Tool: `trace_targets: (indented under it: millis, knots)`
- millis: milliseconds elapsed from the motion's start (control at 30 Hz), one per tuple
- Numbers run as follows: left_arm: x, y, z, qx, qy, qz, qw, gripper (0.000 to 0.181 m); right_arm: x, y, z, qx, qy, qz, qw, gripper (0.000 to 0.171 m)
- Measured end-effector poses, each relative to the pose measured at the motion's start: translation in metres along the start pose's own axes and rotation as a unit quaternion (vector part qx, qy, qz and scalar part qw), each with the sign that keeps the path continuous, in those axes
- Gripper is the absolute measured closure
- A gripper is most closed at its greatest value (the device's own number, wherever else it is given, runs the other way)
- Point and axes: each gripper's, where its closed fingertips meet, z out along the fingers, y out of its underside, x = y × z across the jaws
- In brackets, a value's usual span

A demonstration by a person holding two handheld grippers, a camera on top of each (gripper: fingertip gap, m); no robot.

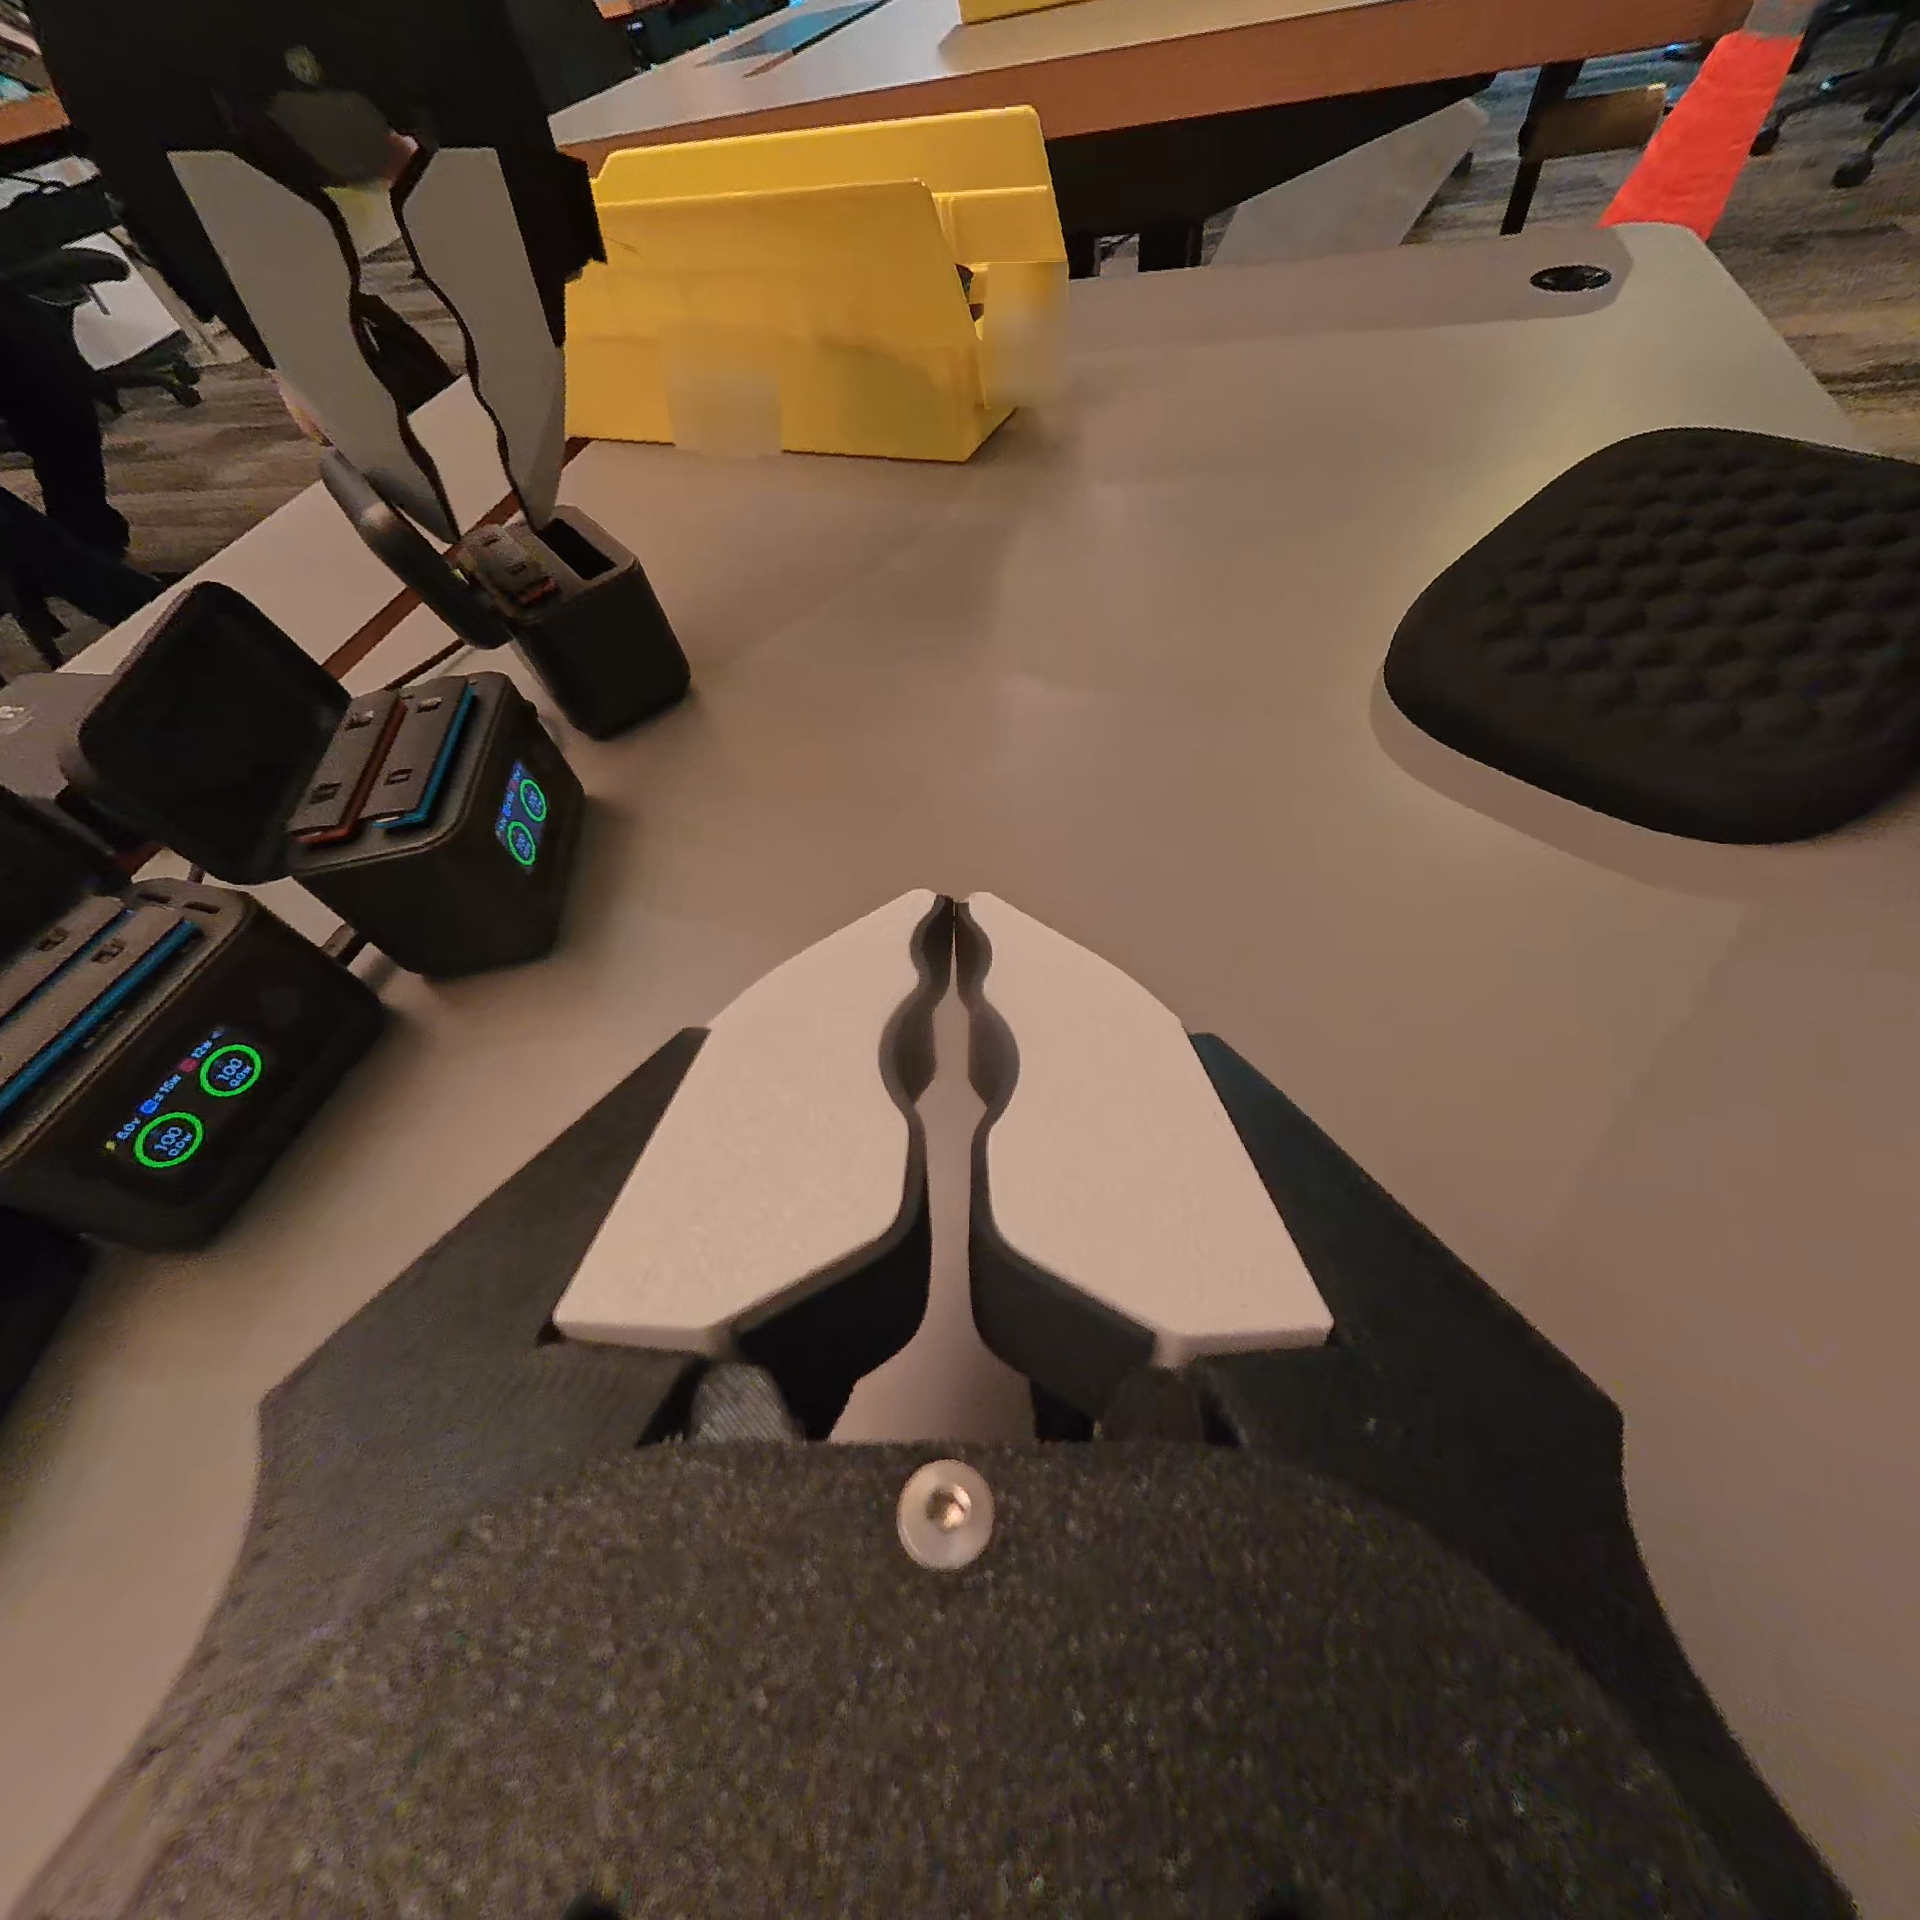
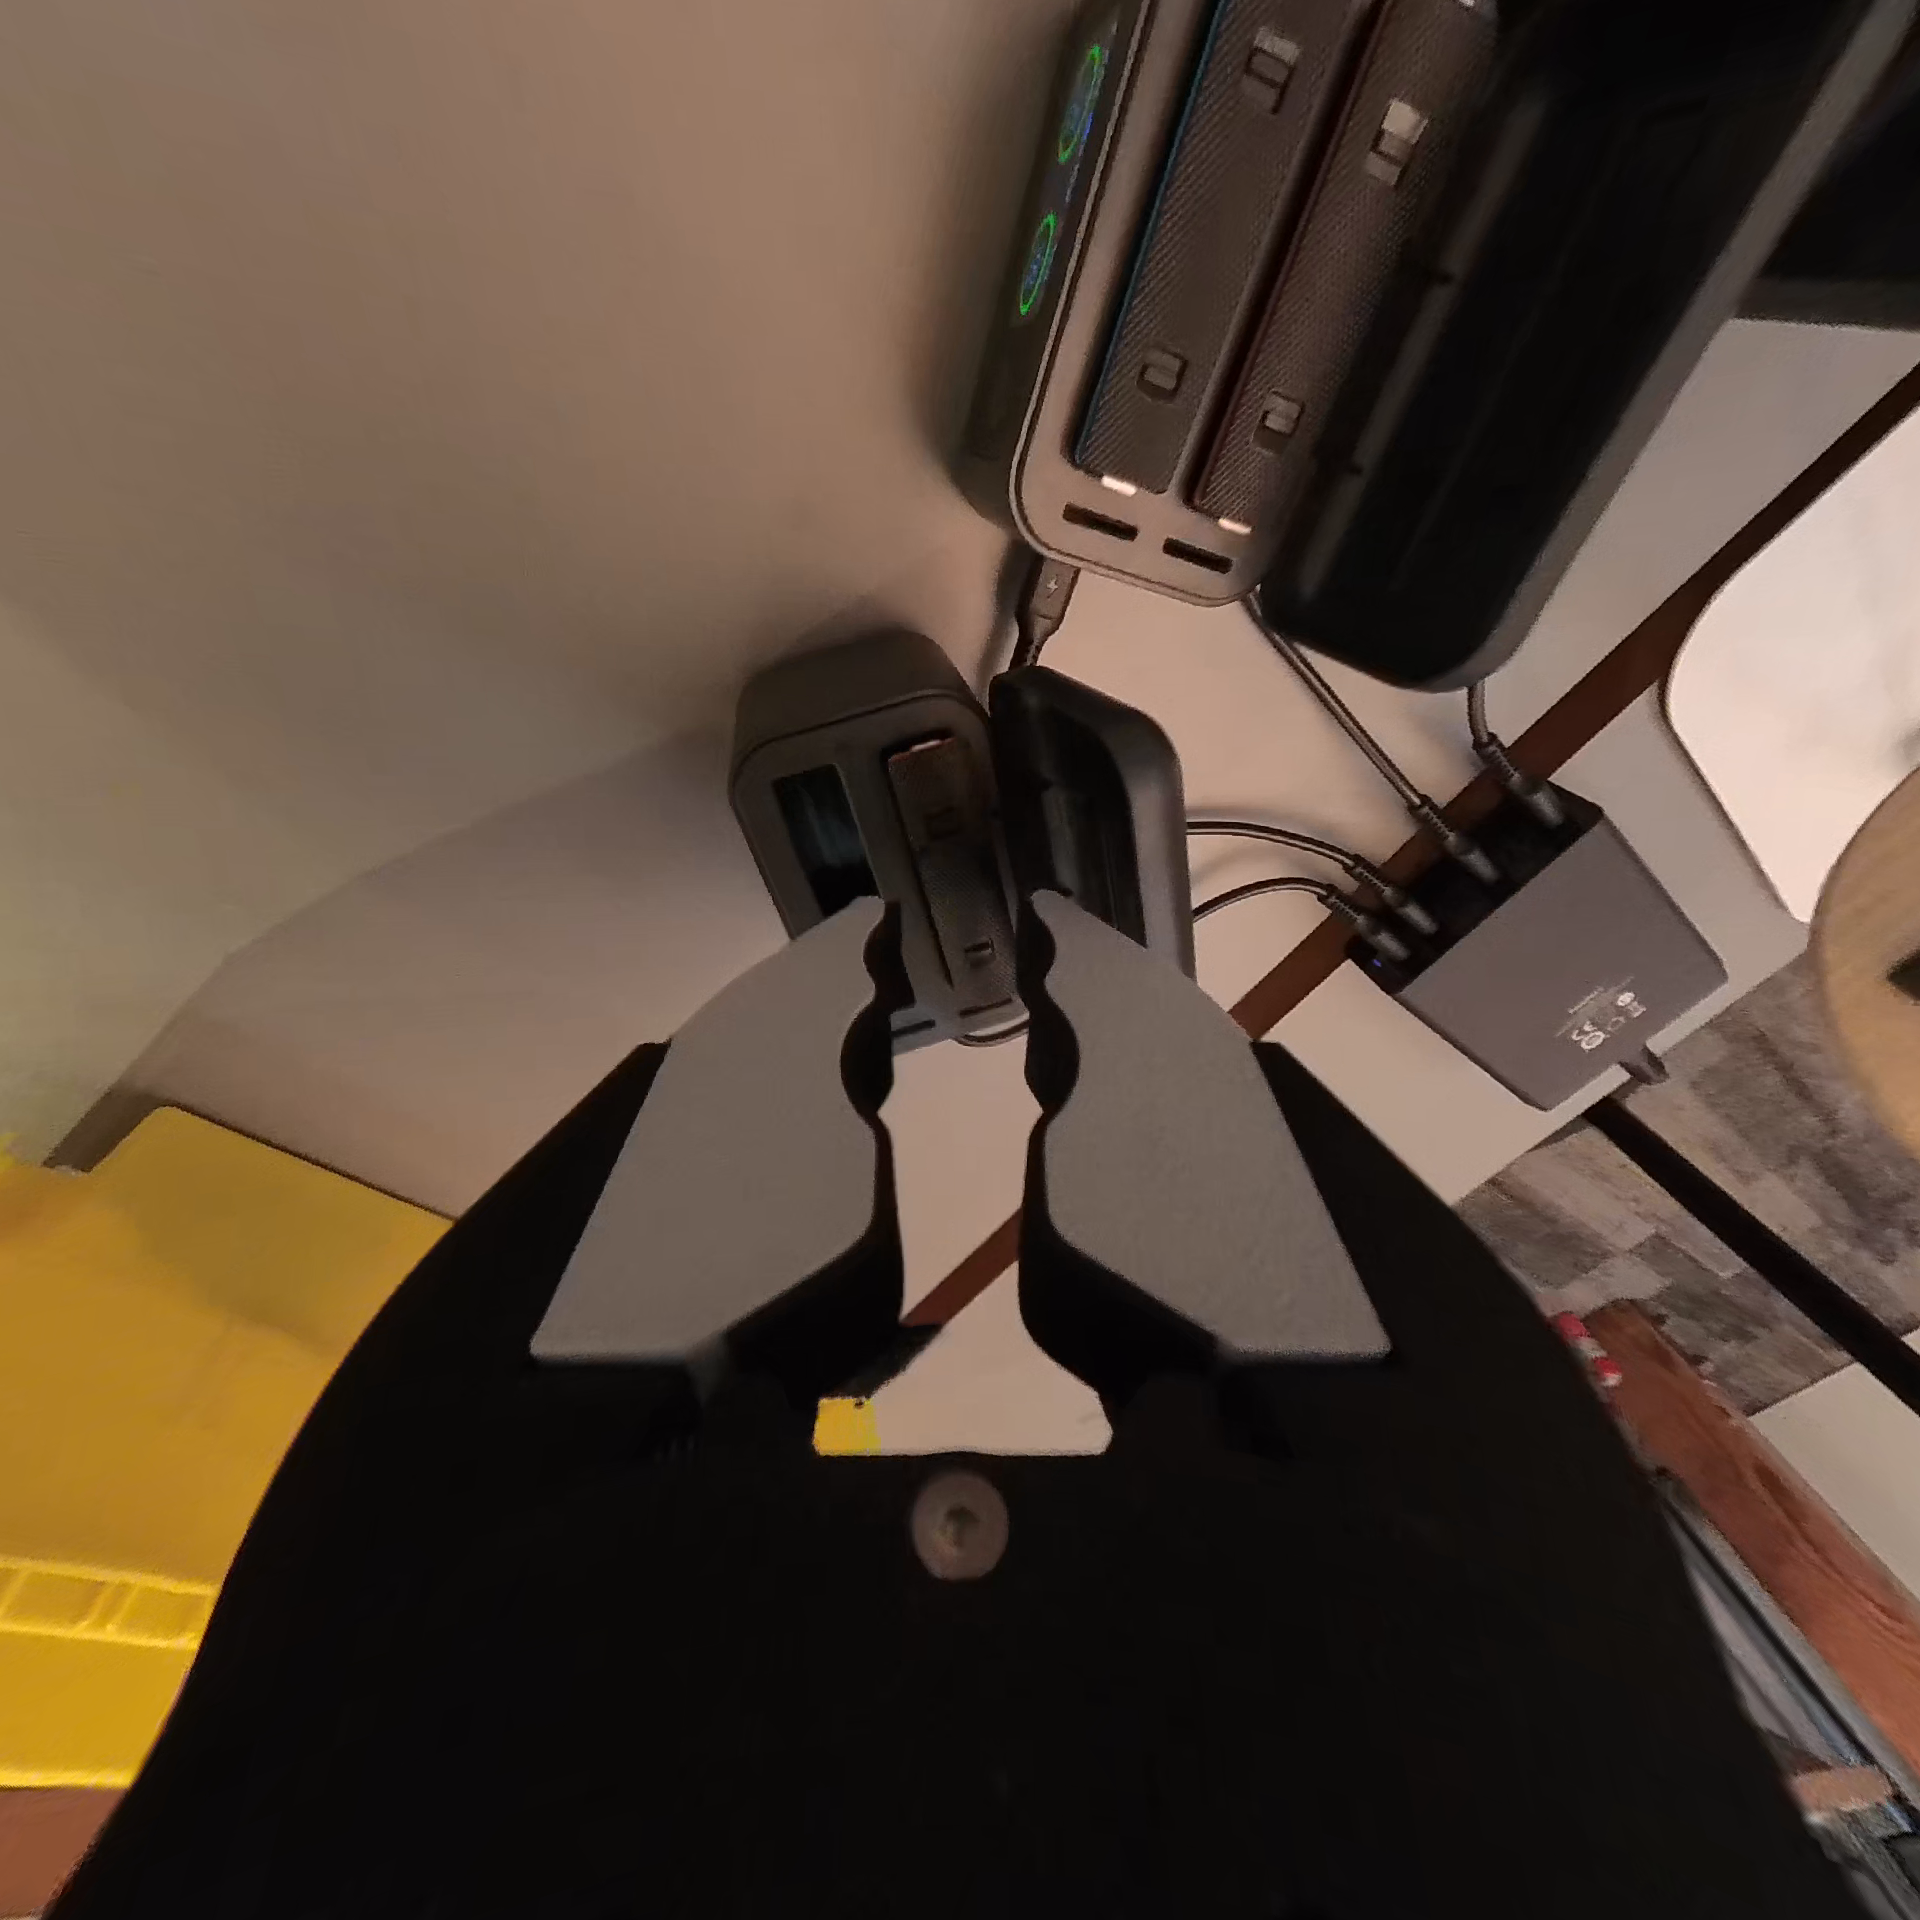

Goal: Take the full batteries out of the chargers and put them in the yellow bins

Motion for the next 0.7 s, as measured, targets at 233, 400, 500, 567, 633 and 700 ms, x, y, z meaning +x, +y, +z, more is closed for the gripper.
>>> trace_targets:
  millis: [233, 400, 500, 567, 633, 700]
  knots:
    - [0.001, 0.000, -0.001, 0.000, 0.001, 0.003, 1.000, 0.181, -0.007, -0.002, -0.013, 0.042, -0.024, 0.130, 0.990, 0.148]
    - [0.005, -0.003, -0.003, 0.004, 0.007, 0.006, 1.000, 0.181, -0.015, 0.000, -0.009, 0.092, 0.017, 0.313, 0.945, 0.121]
    - [0.008, -0.004, -0.003, 0.007, 0.012, 0.008, 1.000, 0.181, -0.020, 0.003, 0.001, 0.090, 0.067, 0.392, 0.913, 0.101]
    - [0.010, -0.005, -0.003, 0.008, 0.015, 0.008, 1.000, 0.181, -0.022, 0.008, 0.009, 0.081, 0.082, 0.455, 0.883, 0.088]
    - [0.011, -0.005, -0.003, 0.009, 0.018, 0.009, 1.000, 0.181, -0.022, 0.010, 0.015, 0.082, 0.090, 0.507, 0.853, 0.077]
    - [0.013, -0.005, -0.002, 0.008, 0.019, 0.011, 1.000, 0.181, -0.021, 0.011, 0.020, 0.080, 0.091, 0.536, 0.835, 0.070]
